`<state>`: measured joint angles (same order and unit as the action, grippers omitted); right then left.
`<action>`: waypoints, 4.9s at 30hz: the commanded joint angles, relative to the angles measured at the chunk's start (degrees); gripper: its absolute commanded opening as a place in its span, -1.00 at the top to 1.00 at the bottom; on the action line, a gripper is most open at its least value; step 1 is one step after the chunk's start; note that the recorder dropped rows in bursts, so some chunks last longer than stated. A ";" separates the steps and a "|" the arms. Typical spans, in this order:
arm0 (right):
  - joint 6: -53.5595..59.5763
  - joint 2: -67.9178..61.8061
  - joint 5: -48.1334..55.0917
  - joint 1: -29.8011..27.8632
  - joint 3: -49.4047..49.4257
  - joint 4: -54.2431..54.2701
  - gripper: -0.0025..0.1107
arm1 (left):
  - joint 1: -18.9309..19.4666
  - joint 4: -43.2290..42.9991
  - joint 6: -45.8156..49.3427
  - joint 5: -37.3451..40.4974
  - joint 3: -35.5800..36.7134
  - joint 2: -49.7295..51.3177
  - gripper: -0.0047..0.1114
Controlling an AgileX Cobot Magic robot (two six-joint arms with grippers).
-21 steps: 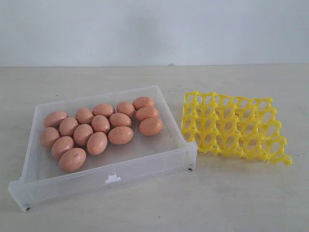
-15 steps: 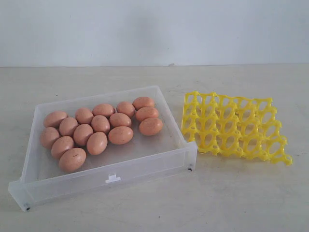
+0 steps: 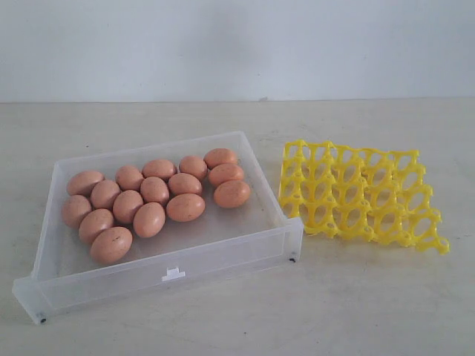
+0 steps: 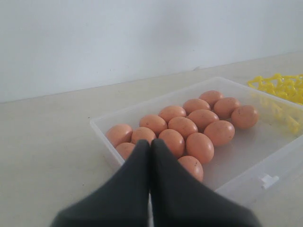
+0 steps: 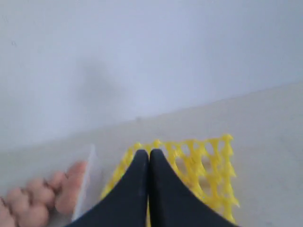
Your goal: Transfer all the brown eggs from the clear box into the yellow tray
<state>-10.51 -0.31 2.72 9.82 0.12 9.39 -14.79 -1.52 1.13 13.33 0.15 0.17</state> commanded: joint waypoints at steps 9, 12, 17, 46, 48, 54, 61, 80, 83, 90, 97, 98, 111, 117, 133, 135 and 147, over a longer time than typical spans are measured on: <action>-4.90 0.31 -44.02 -0.04 -0.12 12.62 0.96 | -0.03 0.01 0.03 -0.28 -0.15 -0.17 0.99; -6.82 0.31 -51.92 -0.04 -0.12 13.53 0.96 | -0.03 0.01 0.03 -0.28 -0.15 -0.17 0.99; -15.51 0.31 -64.79 -0.04 -0.12 13.39 0.96 | -0.03 0.01 0.03 -0.28 -0.15 -0.17 0.99; -18.95 -98.84 42.46 7.35 -70.24 -78.74 0.96 | -0.03 0.01 0.03 -0.28 -0.15 -0.17 0.99; 26.04 -98.76 39.13 6.75 -78.05 -31.16 0.96 | -0.03 0.01 0.03 -0.28 -0.15 -0.17 0.99; 55.49 -115.63 67.25 15.10 -104.15 13.14 0.96 | -0.03 0.01 0.03 -0.28 -0.15 -0.17 0.99; 66.55 -126.15 54.51 28.42 -108.14 -8.24 0.45 | -0.03 0.01 0.03 -0.28 -0.15 -0.17 0.99; 63.12 -130.97 47.94 34.60 -108.14 -5.00 -0.11 | -0.03 0.01 0.03 -0.28 -0.15 -0.17 0.99; 59.62 -131.70 47.86 34.60 -108.14 -6.44 -0.11 | -0.03 0.01 0.03 -0.28 -0.15 -0.17 0.99; 56.25 -133.76 47.27 34.60 -108.14 -6.57 0.11 | -0.03 0.01 0.03 -0.28 -0.15 -0.17 0.99; 49.34 -133.17 46.81 34.60 -108.14 -7.13 0.96 | -0.03 0.01 0.03 -0.28 -0.15 -0.17 0.99; 48.29 -132.75 46.81 34.60 -108.14 -7.13 0.96 | -0.03 0.01 0.03 -0.28 -0.15 -0.17 0.99; 26.11 -108.19 18.15 25.41 -82.47 1.67 0.96 | -0.03 0.01 0.03 -0.28 -0.15 -0.17 0.99; 22.95 -91.21 -28.37 16.34 -51.47 3.66 0.96 | -0.03 0.01 0.03 -0.28 -0.15 -0.17 0.99; -70.07 -114.09 -67.49 -12.71 -72.17 -101.78 0.96 | -0.03 0.01 0.03 -0.28 -0.15 -0.17 0.99; -69.82 -115.88 -66.04 -12.71 -74.18 -103.72 0.96 | -0.03 0.01 0.03 -0.28 -0.15 -0.17 0.99; -55.15 -121.09 -56.17 -12.14 -75.07 -101.89 0.96 | -0.03 0.01 0.03 -0.28 -0.15 -0.17 0.99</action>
<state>-71.77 -120.44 -54.63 -2.24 -74.61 -94.69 -14.79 -1.52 1.13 13.33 0.15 0.17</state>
